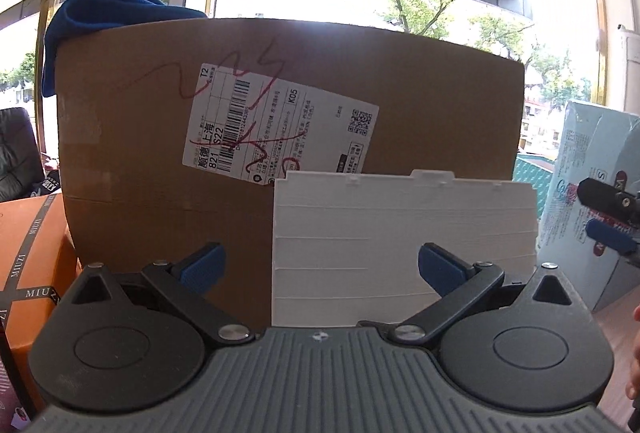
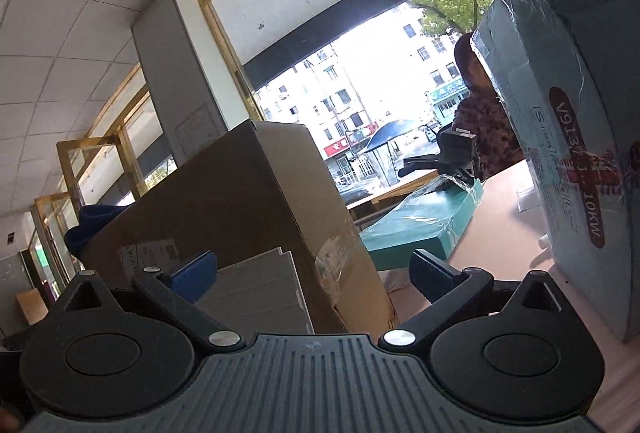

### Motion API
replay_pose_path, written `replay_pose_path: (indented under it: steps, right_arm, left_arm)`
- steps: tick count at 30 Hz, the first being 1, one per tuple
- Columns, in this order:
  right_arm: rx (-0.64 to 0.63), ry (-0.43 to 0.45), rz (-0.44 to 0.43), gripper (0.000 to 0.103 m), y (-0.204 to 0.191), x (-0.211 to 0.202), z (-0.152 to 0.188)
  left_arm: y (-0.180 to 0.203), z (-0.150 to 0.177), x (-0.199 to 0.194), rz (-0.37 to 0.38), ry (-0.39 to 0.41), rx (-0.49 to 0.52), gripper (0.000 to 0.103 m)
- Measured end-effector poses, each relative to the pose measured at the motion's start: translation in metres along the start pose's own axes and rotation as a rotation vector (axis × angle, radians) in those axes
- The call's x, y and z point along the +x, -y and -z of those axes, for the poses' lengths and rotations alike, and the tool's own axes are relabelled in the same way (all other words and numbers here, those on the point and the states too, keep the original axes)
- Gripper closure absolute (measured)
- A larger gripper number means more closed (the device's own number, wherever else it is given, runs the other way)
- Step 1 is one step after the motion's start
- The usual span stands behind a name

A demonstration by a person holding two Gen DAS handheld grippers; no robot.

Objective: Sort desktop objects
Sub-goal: 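Withdraw the left tool from the white box, then grasp the white box lid edge with the right gripper and fold it shut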

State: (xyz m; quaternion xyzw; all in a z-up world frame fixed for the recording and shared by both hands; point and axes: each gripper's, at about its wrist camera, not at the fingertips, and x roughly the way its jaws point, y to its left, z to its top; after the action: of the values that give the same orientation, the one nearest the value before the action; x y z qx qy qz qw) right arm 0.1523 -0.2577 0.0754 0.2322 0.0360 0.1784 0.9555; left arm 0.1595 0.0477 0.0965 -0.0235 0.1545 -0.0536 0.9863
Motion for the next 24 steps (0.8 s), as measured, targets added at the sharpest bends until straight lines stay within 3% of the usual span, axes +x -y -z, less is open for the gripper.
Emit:
replay_pose_path:
  steps: [5, 11, 17, 18, 19, 20, 21, 22, 23, 24]
  right_arm:
    - [0.031, -0.05, -0.019, 0.0, 0.004, 0.009, 0.007]
    - [0.03, -0.14, 0.006, 0.004, 0.0, 0.017, 0.018]
    - [-0.035, -0.271, 0.13, 0.009, -0.013, 0.017, 0.028]
    - [-0.032, -0.287, 0.149, 0.016, -0.014, 0.016, 0.027]
    - [-0.03, -0.305, 0.161, 0.032, -0.015, 0.016, 0.025]
    - [-0.023, -0.327, 0.176, 0.04, -0.015, 0.016, 0.024]
    - [-0.01, -0.353, 0.196, 0.057, -0.014, 0.016, 0.024]
    - [0.007, -0.374, 0.202, 0.068, -0.012, 0.016, 0.024]
    - [0.027, -0.391, 0.193, 0.07, -0.011, 0.016, 0.025]
    - [0.043, -0.406, 0.187, 0.071, -0.011, 0.016, 0.026]
  left_arm:
    - [-0.013, 0.006, 0.022, 0.067, -0.107, -0.075, 0.0]
    - [-0.04, 0.007, 0.037, 0.158, -0.192, -0.24, 0.0]
    - [-0.049, 0.008, 0.035, 0.157, -0.28, -0.232, 0.002]
    - [-0.049, 0.007, 0.033, 0.153, -0.292, -0.227, 0.002]
    - [-0.049, 0.006, 0.031, 0.144, -0.301, -0.218, 0.002]
    - [-0.049, 0.004, 0.029, 0.134, -0.309, -0.209, 0.007]
    - [-0.049, 0.003, 0.027, 0.124, -0.317, -0.2, 0.012]
    - [-0.048, 0.002, 0.025, 0.121, -0.329, -0.192, 0.021]
    - [-0.048, 0.002, 0.024, 0.123, -0.345, -0.185, 0.031]
    - [-0.047, 0.002, 0.025, 0.121, -0.365, -0.176, 0.034]
